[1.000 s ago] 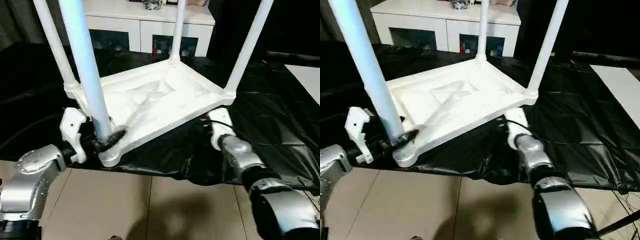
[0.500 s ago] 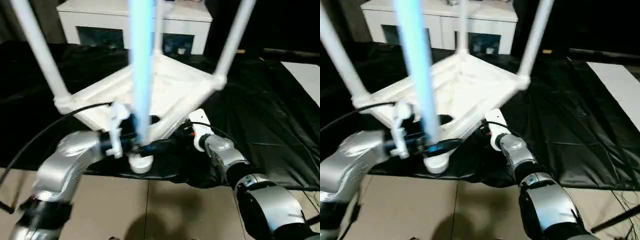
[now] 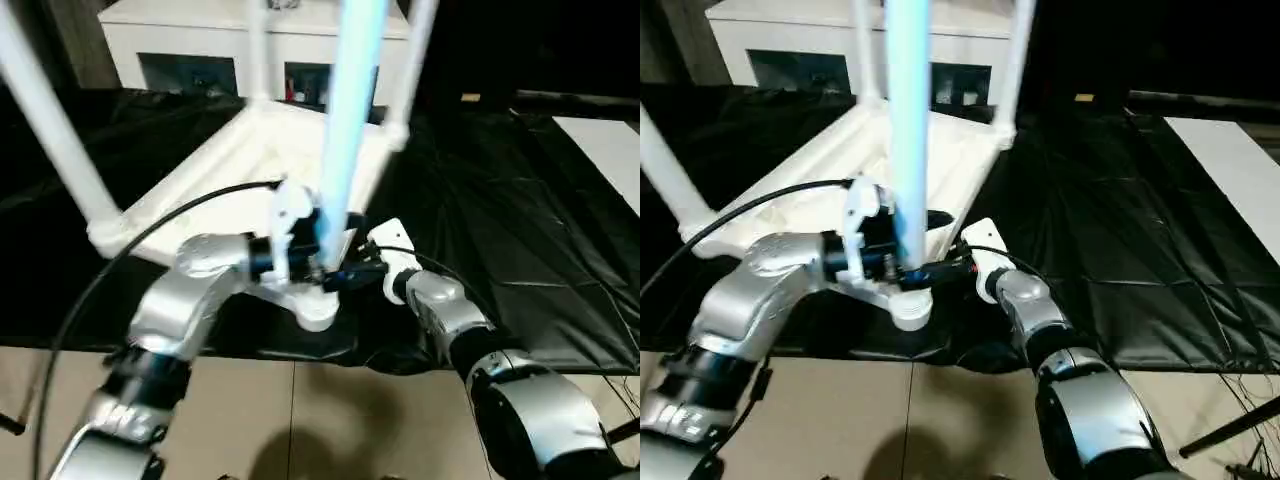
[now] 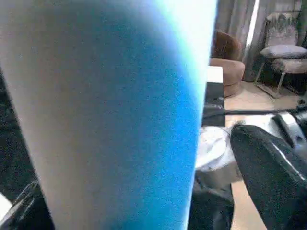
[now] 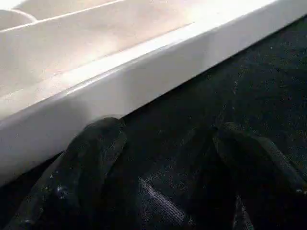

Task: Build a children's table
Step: Rotate table base

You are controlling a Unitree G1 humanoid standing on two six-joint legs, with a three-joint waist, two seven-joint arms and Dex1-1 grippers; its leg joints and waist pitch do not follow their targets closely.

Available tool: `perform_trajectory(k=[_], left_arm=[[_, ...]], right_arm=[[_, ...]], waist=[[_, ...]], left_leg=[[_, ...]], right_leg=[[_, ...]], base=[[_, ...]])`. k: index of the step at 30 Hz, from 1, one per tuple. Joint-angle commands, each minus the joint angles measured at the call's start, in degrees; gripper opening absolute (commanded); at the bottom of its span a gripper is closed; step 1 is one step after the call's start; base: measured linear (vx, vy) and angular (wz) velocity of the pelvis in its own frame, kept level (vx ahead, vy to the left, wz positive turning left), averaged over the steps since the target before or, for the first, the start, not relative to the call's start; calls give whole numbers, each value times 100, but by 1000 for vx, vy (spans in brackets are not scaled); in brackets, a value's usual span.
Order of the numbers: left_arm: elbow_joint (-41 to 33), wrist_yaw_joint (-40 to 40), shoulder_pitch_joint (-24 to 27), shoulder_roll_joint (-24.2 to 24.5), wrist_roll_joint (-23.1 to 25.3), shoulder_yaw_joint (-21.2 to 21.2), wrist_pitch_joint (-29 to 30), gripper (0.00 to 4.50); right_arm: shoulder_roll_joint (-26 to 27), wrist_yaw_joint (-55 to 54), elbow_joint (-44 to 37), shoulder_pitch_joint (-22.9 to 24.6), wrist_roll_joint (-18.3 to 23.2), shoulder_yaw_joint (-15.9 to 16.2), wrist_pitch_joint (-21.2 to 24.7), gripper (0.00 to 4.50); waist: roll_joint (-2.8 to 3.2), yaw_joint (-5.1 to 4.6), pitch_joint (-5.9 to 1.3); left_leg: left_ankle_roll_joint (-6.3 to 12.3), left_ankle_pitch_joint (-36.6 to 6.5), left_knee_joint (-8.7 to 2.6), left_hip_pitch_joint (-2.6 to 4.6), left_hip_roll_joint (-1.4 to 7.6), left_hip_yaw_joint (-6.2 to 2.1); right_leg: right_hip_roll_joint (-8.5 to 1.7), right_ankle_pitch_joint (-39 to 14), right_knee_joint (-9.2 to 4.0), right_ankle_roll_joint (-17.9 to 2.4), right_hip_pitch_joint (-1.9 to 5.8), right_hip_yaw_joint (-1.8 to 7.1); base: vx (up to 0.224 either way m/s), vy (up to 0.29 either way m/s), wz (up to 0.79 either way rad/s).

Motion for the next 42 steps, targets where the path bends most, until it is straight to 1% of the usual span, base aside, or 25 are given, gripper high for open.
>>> perform_trajectory(k=[1, 2, 3, 4, 5, 8, 9, 11, 14, 17, 21, 22, 25, 26, 27, 28, 29, 30, 31, 32, 34, 35, 38, 39, 42], left_arm=[[33, -79, -233, -320, 19, -386, -192, 442], [104, -80, -263, -367, 51, -389, -234, 442], [199, -33, -305, -419, 114, -402, -299, 442], [317, 25, -351, -474, 187, -402, -386, 442], [533, 178, -437, -521, 344, -388, -558, 442], [849, 403, -553, -516, 577, -327, -794, 442], [951, 476, -590, -509, 648, -307, -881, 442], [1266, 640, -671, -350, 888, -245, -1130, 442], [1283, 406, -573, -146, 860, -170, -1154, 442], [1169, 29, -453, 6, 718, -129, -955, 442], [1066, -672, -310, 428, 526, -162, -683, 442], [1116, -769, -324, 522, 521, -185, -655, 442], [1207, -895, -361, 653, 515, -185, -607, 442], [1402, -962, -439, 800, 589, -142, -642, 442], [1494, -995, -473, 865, 635, -121, -683, 442], [1540, -1021, -490, 917, 666, -124, -681, 442], [1622, -1067, -515, 1000, 722, -135, -687, 442], [1882, -1151, -575, 1177, 895, -197, -768, 426], [1908, -1153, -581, 1190, 914, -205, -779, 426], [1948, -1149, -588, 1219, 958, -222, -803, 426], [2114, -1177, -621, 1303, 1132, -343, -949, 397], [2261, -1114, -656, 1337, 1292, -435, -1089, 390], [2625, -950, -748, 1348, 1599, -605, -1419, 379], [2796, -918, -787, 1344, 1709, -667, -1578, 353], [3126, -879, -899, 1266, 1824, -715, -1772, 333]], right_arm=[[423, 606, -132, 48, -35, 284, -145, 382], [438, 666, -148, 68, -30, 293, -166, 382], [451, 705, -162, 83, -45, 318, -192, 382], [450, 674, -170, 91, -79, 340, -213, 382], [430, 505, -151, 67, -80, 290, -207, 382], [331, 106, -108, 0, -79, 169, -156, 382], [297, 3, -97, -19, -77, 136, -140, 382], [91, -316, -77, -88, -5, -45, -99, 382], [-125, -222, -160, -93, 166, -243, -97, 382], [-295, -41, -256, -49, 229, -301, -119, 382], [-656, 485, -590, 144, 234, -223, -202, 382], [-733, 617, -686, 198, 228, -196, -212, 382], [-871, 848, -878, 303, 198, -137, -233, 382], [-1050, 1210, -1280, 520, 218, -59, -195, 382], [-1131, 1384, -1500, 633, 256, -19, -148, 382], [-1184, 1512, -1690, 725, 285, 16, -91, 382], [-1271, 1718, -2012, 878, 333, 72, 13, 382], [-1503, 2197, -2880, 1278, 431, 227, 326, 382], [-1525, 2236, -2955, 1312, 437, 242, 351, 382], [-1583, 2321, -3144, 1399, 451, 276, 411, 382], [-1719, 2553, -3670, 1622, 560, 319, 678, 382], [-1791, 2655, -3947, 1728, 609, 346, 829, 382], [-1902, 2815, -4489, 1934, 660, 403, 1099, 382], [-1955, 2866, -4842, 2065, 691, 461, 1309, 382], [-2037, 3020, -5252, 2182, 735, 565, 1555, 382]], waist=[[183, 38, -413], [153, 30, -405], [178, 23, -399], [168, 25, -397], [200, 28, -388], [183, 24, -384], [203, 34, -379], [179, 36, -372], [168, 51, -360], [185, 68, -359], [208, 104, -364], [233, 113, -372], [234, 130, -386], [300, 140, -390], [267, 143, -379], [248, 169, -398], [333, 180, -392], [363, 203, -380], [342, 213, -397], [322, 206, -390], [361, 221, -383], [388, 232, -366], [374, 228, -361], [372, 223, -348], [355, 212, -353]], left_leg=[[-17, -1926, -433, 115, -39, 9], [-2, -1964, -437, 98, -37, 9], [-2, -2035, -446, 104, -34, 6], [1, -2086, -444, 114, -36, 8], [-6, -2186, -447, 132, -35, 4], [-34, -2281, -459, 134, -33, -3], [-52, -2350, -458, 149, -31, -7], [-49, -2414, -457, 150, -40, -3], [-35, -2416, -464, 131, -44, -6], [-6, -2335, -464, 127, -37, -4], [30, -2123, -455, 115, -30, 19], [38, -2055, -446, 124, -28, 25], [63, -1888, -434, 110, -30, 34], [75, -1854, -432, 123, -28, 35], [112, -1848, -434, 119, -36, 44], [175, -1738, -418, 119, -37, 45], [215, -1731, -424, 132, -40, 52], [264, -1748, -431, 140, -50, 45], [323, -1628, -414, 114, -54, 37], [343, -1589, -415, 97, -61, 44], [306, -1634, -419, 104, -49, 47], [281, -1762, -438, 121, -43, 41], [171, -1926, -455, 125, -41, 30], [127, -1980, -473, 128, -41, 24], [54, -2041, -482, 123, -43, 16]], right_leg=[[-82, -643, -368, -1611, 304, 29], [-86, -668, -376, -1625, 319, 27], [-86, -736, -392, -1620, 312, 24], [-86, -805, -401, -1625, 307, 23], [-85, -935, -416, -1613, 293, 23], [-91, -1134, -439, -1551, 289, 21], [-101, -1252, -447, -1531, 273, 24], [-98, -1443, -474, -1469, 259, 24], [-108, -1661, -493, -1389, 261, 29], [-112, -1626, -485, -1419, 252, 30], [-83, -1323, -440, -1508, 266, 26], [-81, -1204, -426, -1536, 262, 28], [-77, -910, -401, -1613, 288, 25], [-73, -782, -395, -1658, 287, 18], [-48, -738, -415, -1631, 294, 11], [-53, -579, -388, -1644, 316, 12], [-41, -491, -413, -1646, 308, 5], [-15, -414, -427, -1611, 334, -2], [-40, -293, -385, -1611, 366, 4], [-47, -359, -396, -1597, 368, 5], [-85, -686, -430, -1611, 344, 13], [-70, -918, -468, -1537, 332, 17], [-93, -1285, -490, -1386, 317, 30], [-94, -1435, -515, -1320, 308, 33], [-104, -1572, -524, -1285, 302, 35]], base=[[0, 0, 0], [0, 0, 0], [0, 0, 0], [0, 0, 0], [0, 0, 0], [0, 0, 0], [0, 0, 0], [0, 0, 0], [0, 0, 0], [0, 0, 0], [0, 0, 0], [0, 0, 0], [0, 0, 0], [0, 0, 0], [0, 0, 0], [0, 0, 0], [0, 0, 0], [0, 0, 0], [0, 0, 0], [0, 0, 0], [0, 0, 0], [0, 0, 0], [0, 0, 0], [0, 0, 0], [0, 0, 0]])
